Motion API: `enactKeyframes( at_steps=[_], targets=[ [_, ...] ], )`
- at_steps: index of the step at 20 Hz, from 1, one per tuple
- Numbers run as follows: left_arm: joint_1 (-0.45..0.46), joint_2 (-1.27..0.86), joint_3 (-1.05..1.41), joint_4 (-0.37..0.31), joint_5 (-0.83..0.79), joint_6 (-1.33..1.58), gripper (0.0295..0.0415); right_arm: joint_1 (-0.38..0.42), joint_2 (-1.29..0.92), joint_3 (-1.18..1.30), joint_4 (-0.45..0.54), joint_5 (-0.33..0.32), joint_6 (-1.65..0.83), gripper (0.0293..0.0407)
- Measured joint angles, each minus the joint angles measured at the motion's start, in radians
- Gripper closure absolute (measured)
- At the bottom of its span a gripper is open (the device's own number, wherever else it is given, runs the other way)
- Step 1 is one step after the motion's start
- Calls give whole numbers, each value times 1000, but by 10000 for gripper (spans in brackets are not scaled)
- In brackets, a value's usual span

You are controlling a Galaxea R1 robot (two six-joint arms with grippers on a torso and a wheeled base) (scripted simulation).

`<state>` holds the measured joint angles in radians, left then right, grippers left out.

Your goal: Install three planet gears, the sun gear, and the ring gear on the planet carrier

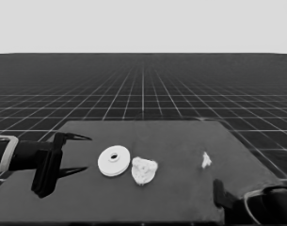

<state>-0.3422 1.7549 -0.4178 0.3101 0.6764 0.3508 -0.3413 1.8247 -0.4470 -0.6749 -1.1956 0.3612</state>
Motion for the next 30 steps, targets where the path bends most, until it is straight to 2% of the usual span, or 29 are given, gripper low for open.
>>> enactKeyframes(
  at_steps=[4,5,6,7,8,9,11,14,15,17,24,25,26,30],
  targets=[
    [0,0,0,0,0,0,326,-12,-58,53,-20,14,-40,315],
    [194,277,-114,480,431,-486,321,-13,-61,56,-21,14,-42,315],
    [237,574,-328,419,846,-986,306,-13,-63,58,-22,15,-43,315],
    [237,726,-595,175,908,-1264,307,-13,-64,59,-22,15,-44,315],
    [242,803,-813,14,876,-1362,315,-13,-65,59,-22,15,-45,315],
    [249,853,-969,-84,854,-1389,321,-13,-65,60,-23,15,-45,315],
    [257,911,-1148,-178,840,-1386,325,-13,-65,60,-23,15,-45,315],
    [262,944,-1244,-219,839,-1371,326,-13,-65,60,-23,16,-45,315],
    [331,958,-1283,-158,798,-1355,326,-13,-65,60,-23,16,-45,315],
    [412,983,-1349,-106,754,-1327,326,-13,-65,60,-23,16,-45,315],
    [445,1001,-1395,-84,728,-1307,326,-13,-65,60,-23,16,-45,315],
    [445,1001,-1395,-84,728,-1306,357,-13,-65,60,-23,16,-45,315],
    [445,1001,-1396,-84,728,-1306,362,-13,-65,60,-23,16,-45,315],
    [445,1001,-1396,-84,728,-1306,362,-13,-65,60,-23,16,-45,315]
  ],
)
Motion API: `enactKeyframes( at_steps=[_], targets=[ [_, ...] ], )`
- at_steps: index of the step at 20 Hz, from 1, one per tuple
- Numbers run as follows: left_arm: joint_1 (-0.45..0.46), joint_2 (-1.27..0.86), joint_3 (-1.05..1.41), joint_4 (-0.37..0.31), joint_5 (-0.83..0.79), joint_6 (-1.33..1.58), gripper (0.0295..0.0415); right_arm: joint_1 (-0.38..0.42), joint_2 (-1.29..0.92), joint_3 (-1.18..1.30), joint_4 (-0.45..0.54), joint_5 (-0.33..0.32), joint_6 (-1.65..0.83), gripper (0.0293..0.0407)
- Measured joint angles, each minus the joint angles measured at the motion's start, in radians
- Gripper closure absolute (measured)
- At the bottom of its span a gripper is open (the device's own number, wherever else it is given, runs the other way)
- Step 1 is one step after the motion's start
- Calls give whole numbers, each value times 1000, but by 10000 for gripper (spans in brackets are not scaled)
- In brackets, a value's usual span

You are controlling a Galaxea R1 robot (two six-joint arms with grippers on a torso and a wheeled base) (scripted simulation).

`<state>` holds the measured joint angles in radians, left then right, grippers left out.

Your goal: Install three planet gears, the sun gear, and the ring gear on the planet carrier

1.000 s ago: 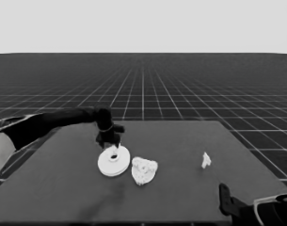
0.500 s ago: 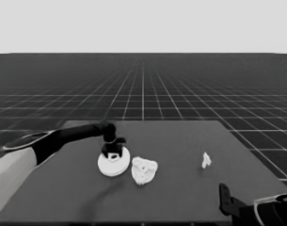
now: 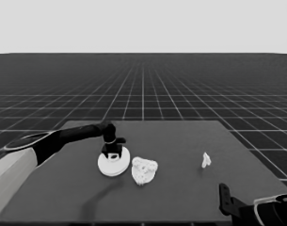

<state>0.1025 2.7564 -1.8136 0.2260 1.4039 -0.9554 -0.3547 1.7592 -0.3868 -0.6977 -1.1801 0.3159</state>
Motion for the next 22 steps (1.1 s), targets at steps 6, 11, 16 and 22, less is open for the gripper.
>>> enactKeyframes(
  at_steps=[6,11,16,22],
  targets=[
    [-111,-43,108,-87,78,-51,362,0,0,0,0,0,0,315],
    [-177,-47,122,-141,110,-57,362,0,0,0,0,0,0,315],
    [-149,137,205,-102,126,-340,362,0,0,0,0,0,0,315],
    [-131,308,121,-82,136,-411,362,0,0,0,0,0,0,315]
  ],
)
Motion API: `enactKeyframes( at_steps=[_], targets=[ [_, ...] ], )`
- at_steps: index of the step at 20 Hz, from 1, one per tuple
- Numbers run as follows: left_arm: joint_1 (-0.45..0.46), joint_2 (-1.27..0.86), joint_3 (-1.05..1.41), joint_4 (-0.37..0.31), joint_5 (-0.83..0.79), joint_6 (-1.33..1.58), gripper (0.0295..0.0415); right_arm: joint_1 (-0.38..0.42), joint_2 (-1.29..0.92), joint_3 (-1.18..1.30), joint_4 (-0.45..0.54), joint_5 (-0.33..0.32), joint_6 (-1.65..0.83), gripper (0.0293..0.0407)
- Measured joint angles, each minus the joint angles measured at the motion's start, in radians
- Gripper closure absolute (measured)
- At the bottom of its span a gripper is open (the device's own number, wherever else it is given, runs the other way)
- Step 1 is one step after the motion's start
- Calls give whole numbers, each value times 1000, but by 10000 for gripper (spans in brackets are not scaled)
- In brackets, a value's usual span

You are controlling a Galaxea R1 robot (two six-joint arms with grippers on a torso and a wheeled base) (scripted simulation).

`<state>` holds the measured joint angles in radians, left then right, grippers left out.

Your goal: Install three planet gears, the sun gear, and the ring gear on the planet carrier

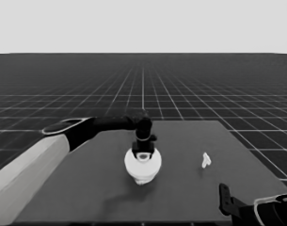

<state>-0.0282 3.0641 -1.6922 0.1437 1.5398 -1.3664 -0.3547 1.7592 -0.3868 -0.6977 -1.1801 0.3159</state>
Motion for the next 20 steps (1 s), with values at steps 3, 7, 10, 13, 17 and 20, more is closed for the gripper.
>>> enactKeyframes(
  at_steps=[3,7,10,13,17,20],
  targets=[
    [37,9,-22,39,-9,10,362,0,0,0,0,0,0,315],
    [91,18,-54,87,-25,29,362,0,0,0,0,0,0,315],
    [96,19,-58,92,-27,31,362,0,0,0,0,0,0,315],
    [99,19,-58,94,-27,35,362,0,0,0,0,0,0,315],
    [102,20,-57,93,-29,63,362,0,0,0,0,0,0,315],
    [109,19,-59,93,-28,88,362,0,0,0,0,0,0,315]
  ],
)
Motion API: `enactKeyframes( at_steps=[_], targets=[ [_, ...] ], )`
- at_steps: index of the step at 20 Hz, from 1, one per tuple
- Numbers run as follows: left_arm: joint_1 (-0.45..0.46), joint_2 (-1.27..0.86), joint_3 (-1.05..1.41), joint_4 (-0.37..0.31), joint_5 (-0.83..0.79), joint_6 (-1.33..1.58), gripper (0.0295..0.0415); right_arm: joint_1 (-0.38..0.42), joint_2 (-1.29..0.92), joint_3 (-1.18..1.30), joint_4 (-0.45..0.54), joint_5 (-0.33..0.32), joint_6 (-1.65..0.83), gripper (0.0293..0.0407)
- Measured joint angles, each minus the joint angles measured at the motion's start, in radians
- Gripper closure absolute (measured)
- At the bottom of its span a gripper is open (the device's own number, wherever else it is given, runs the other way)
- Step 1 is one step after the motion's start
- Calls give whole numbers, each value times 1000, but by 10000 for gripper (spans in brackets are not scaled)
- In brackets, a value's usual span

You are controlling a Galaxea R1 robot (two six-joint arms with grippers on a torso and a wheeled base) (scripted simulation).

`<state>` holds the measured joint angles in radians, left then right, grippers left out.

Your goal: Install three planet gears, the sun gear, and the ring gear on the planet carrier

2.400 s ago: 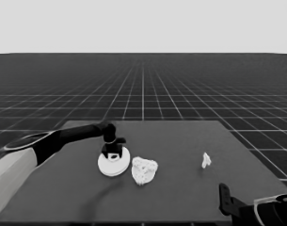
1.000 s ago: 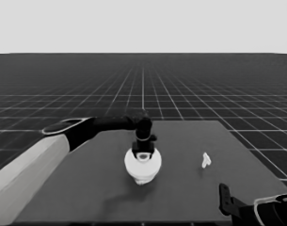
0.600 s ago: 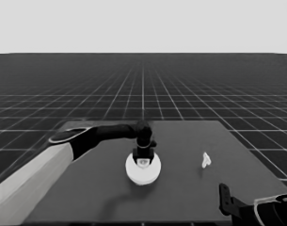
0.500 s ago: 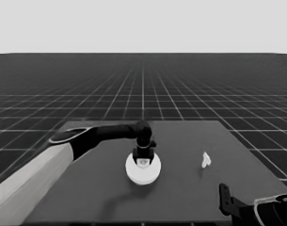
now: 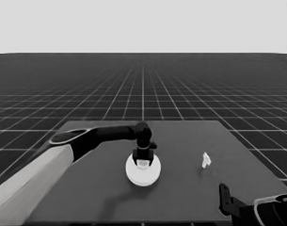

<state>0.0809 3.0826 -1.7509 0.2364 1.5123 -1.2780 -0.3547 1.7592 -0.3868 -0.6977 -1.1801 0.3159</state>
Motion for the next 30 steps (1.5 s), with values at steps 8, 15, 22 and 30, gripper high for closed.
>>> enactKeyframes(
  at_steps=[8,15,22,30],
  targets=[
    [4,-1,-1,1,0,70,362,0,0,0,0,0,0,315],
    [4,-1,-1,0,0,131,362,0,0,0,0,0,0,315],
    [4,-1,-1,0,0,192,362,0,0,0,0,0,0,315],
    [4,-1,-1,1,0,262,362,0,0,0,0,0,0,315]
  ],
)
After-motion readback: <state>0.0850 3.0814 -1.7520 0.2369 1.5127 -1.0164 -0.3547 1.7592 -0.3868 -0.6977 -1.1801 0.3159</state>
